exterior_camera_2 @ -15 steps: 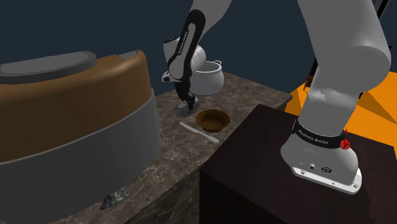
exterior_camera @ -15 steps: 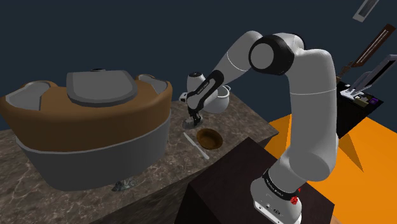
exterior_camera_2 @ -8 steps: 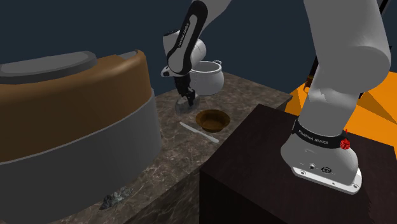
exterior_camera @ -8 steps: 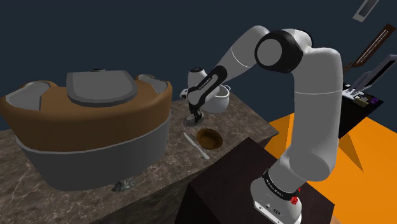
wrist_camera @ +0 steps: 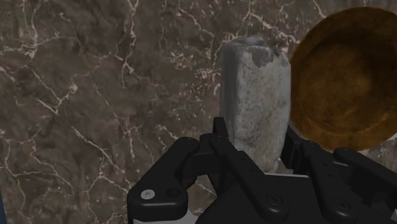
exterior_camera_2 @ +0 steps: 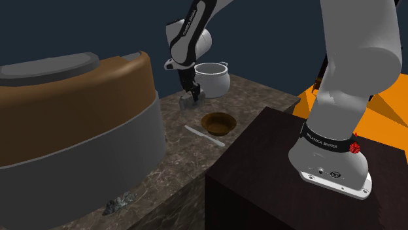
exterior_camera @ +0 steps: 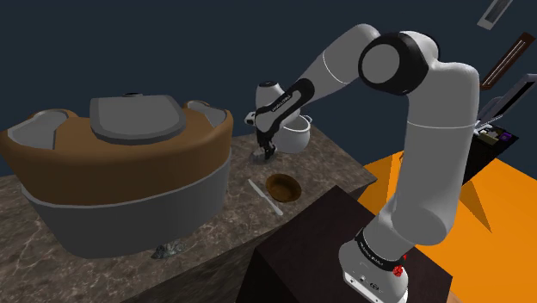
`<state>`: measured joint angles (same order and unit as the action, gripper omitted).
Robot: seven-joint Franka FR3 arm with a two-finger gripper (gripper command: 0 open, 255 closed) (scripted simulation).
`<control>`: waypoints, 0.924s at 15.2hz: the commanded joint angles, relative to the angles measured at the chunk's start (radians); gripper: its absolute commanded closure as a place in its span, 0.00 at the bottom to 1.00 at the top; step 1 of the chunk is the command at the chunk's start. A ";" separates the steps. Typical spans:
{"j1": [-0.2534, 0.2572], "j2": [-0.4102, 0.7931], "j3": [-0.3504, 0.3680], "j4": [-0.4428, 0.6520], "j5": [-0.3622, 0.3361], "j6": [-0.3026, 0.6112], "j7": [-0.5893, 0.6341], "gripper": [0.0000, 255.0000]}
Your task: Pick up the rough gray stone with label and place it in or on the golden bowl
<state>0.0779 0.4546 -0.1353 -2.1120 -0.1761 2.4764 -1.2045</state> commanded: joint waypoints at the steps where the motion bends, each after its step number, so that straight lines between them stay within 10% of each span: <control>1: 0.000 -0.025 -0.001 -0.004 0.000 -0.020 -0.004 1.00; 9: 0.003 -0.108 -0.002 -0.003 0.001 -0.103 -0.016 1.00; 14: 0.011 -0.278 -0.020 -0.239 -0.044 -0.039 0.012 1.00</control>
<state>0.0899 0.2056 -0.1510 -2.3088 -0.2114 2.4233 -1.1951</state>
